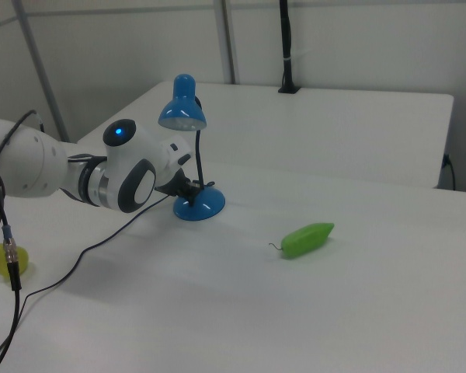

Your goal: Turn on desk lamp

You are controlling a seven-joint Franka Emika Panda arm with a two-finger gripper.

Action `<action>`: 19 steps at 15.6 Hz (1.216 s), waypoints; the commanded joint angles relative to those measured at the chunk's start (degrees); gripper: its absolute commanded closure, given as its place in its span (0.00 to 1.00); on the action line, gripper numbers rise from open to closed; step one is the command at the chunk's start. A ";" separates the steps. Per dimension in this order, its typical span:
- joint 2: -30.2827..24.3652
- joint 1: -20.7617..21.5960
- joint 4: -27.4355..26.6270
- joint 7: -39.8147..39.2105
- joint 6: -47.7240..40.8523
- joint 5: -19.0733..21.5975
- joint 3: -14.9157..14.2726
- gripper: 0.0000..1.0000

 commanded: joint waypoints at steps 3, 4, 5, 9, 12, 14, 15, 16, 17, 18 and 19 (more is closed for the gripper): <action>2.29 0.47 1.09 0.47 2.48 -1.17 -0.28 1.00; 2.20 0.47 1.00 0.39 2.48 -1.18 -0.20 1.00; 1.85 0.38 0.74 0.39 2.40 -1.44 -0.28 1.00; -2.09 0.12 -2.41 0.56 1.61 -1.35 -0.19 1.00; -6.66 -0.06 -4.97 0.74 -3.46 -1.09 -0.19 1.00; -9.21 0.12 -4.80 0.65 -11.54 -1.09 -0.19 0.97; -10.62 0.21 -4.80 0.74 -15.75 -1.09 -0.28 0.90; -11.85 0.21 -4.80 0.74 -19.97 -1.09 -0.28 0.82; -13.00 0.21 -4.54 0.74 -24.28 -1.09 -0.28 0.73; -14.31 0.21 -4.45 0.74 -28.24 -1.09 -0.28 0.61; -15.89 0.21 -4.45 0.74 -31.67 -1.17 -0.37 0.41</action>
